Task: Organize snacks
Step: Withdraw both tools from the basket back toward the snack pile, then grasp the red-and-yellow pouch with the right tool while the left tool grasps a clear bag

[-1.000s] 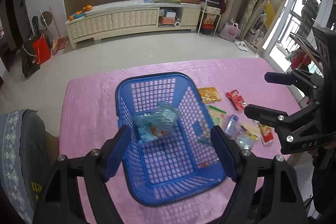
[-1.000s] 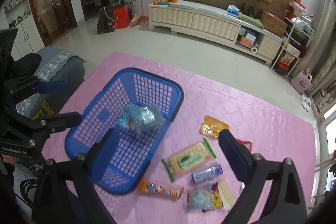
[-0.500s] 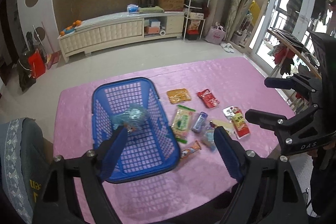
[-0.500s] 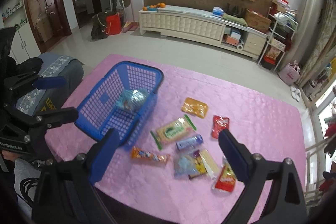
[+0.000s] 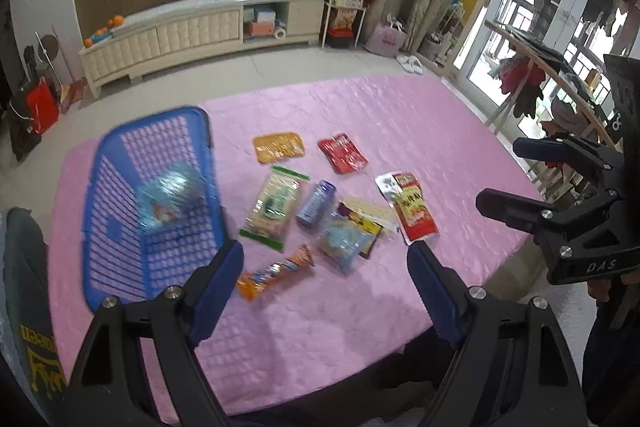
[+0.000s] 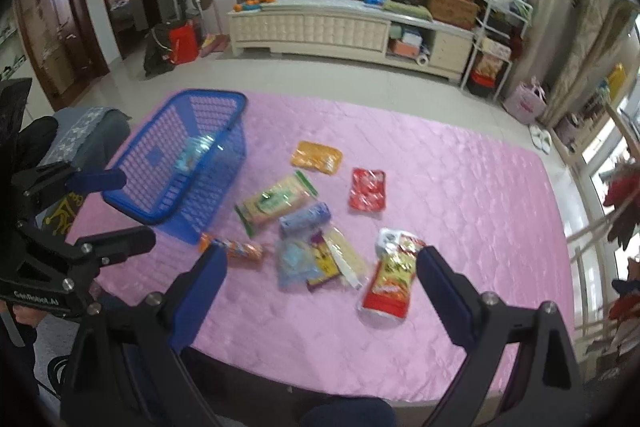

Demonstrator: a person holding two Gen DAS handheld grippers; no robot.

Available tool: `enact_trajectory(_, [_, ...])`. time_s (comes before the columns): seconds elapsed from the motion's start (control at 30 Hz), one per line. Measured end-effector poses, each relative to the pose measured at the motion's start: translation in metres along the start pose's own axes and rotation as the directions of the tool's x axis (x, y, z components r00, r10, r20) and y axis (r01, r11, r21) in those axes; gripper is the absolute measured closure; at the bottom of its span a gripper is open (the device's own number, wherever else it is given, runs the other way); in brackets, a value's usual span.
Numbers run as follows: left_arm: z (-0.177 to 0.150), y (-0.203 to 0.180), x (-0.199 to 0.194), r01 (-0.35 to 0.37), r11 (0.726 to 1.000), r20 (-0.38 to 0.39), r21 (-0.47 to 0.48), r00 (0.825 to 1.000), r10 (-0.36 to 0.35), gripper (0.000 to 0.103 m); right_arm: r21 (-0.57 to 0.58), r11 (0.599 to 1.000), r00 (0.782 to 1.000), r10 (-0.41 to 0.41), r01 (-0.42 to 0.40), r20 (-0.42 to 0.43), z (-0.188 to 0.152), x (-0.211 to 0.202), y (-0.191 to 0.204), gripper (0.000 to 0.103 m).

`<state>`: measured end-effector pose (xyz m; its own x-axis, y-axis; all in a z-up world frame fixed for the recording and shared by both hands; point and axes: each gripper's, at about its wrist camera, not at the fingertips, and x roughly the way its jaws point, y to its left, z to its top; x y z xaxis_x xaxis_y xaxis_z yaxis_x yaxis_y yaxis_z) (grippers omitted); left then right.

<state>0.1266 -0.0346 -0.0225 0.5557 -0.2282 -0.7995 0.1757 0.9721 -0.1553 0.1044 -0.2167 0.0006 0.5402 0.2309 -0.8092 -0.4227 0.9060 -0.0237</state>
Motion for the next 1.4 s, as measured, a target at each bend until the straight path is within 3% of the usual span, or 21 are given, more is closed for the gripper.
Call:
enact_trajectory(0.43, [-0.01, -0.031, 0.091, 0.003, 0.996, -0.142, -0.091, 0.99, -0.016, 0.021, 0.054, 0.998, 0.996, -0.019, 0.024, -0.091, -0.033, 0.054, -0.054, 0.006])
enact_trajectory(0.97, [-0.014, -0.017, 0.19, -0.041, 0.979, -0.272, -0.201, 0.962, -0.016, 0.021, 0.104, 0.994, 0.982, 0.006, 0.014, -0.188, -0.049, 0.139, -0.092, 0.006])
enact_trajectory(1.4, [-0.007, 0.014, 0.245, -0.089, 0.952, -0.347, -0.292, 0.938, -0.019, 0.021, 0.124, 0.992, 0.979, 0.032, -0.007, -0.201, -0.037, 0.17, -0.099, 0.006])
